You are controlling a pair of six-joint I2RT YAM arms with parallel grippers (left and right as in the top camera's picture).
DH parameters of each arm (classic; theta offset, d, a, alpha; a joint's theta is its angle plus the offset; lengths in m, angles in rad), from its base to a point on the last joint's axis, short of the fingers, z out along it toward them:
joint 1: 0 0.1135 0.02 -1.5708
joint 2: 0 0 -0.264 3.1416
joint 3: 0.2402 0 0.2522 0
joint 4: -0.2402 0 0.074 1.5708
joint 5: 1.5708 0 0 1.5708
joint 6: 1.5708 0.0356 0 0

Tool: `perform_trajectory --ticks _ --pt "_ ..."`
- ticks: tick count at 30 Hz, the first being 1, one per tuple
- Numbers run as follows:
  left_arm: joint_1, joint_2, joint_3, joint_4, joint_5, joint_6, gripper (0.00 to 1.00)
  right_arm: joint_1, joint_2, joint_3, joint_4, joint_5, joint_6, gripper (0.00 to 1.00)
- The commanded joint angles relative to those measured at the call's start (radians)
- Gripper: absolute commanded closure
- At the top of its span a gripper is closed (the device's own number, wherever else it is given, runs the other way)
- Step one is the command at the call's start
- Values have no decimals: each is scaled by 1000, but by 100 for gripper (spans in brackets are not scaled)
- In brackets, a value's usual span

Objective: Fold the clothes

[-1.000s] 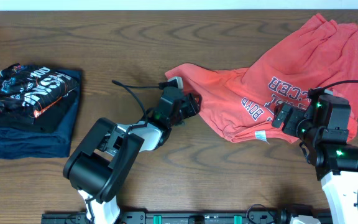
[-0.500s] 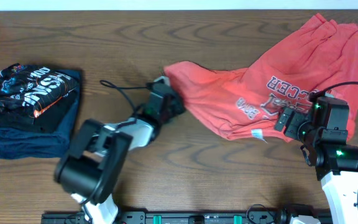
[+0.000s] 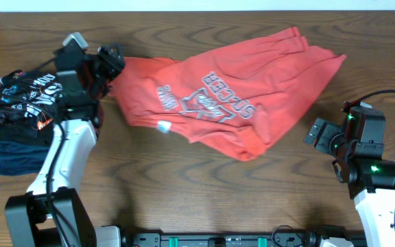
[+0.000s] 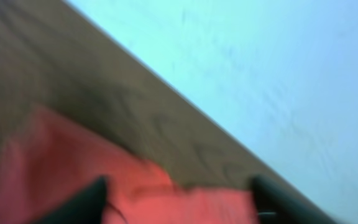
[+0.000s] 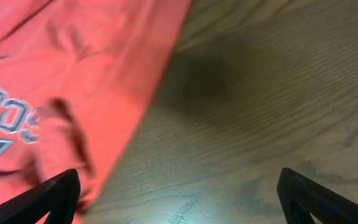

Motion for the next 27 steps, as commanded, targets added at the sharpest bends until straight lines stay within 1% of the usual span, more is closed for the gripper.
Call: perform_trajectory --ticks 1,3,5,7,9,12,14,17,18,22,27 --pt "-16 3 11 -134 229 14 2 -5 0 7 -5 14 -4 1" --pt "-48 3 10 -259 285 14 2 -5 0 7 -5 14 -4 1" --pt "-107 3 10 -391 305 33 2 -5 0 7 -5 14 -4 1" --pt "-181 3 10 -472 304 66 2 -5 0 7 -5 14 -4 1" --pt "-256 3 10 -500 304 99 2 -5 0 7 -5 14 -4 1" --pt "-381 5 10 -499 267 137 2 -5 0 7 -6 14 -3 1" --pt "-457 10 8 -505 194 164 2 -5 0 7 -8 14 -4 1" --pt "-581 39 2 -506 47 167 2 -5 0 7 -17 14 -3 1" --pt "-613 54 2 -499 26 163 2 -5 0 7 -19 13 -3 1" --pt "-707 117 2 -437 25 109 1 -5 0 7 -24 13 -3 1" --pt "-758 219 2 -316 22 42 1 -5 0 7 -26 13 -4 1"
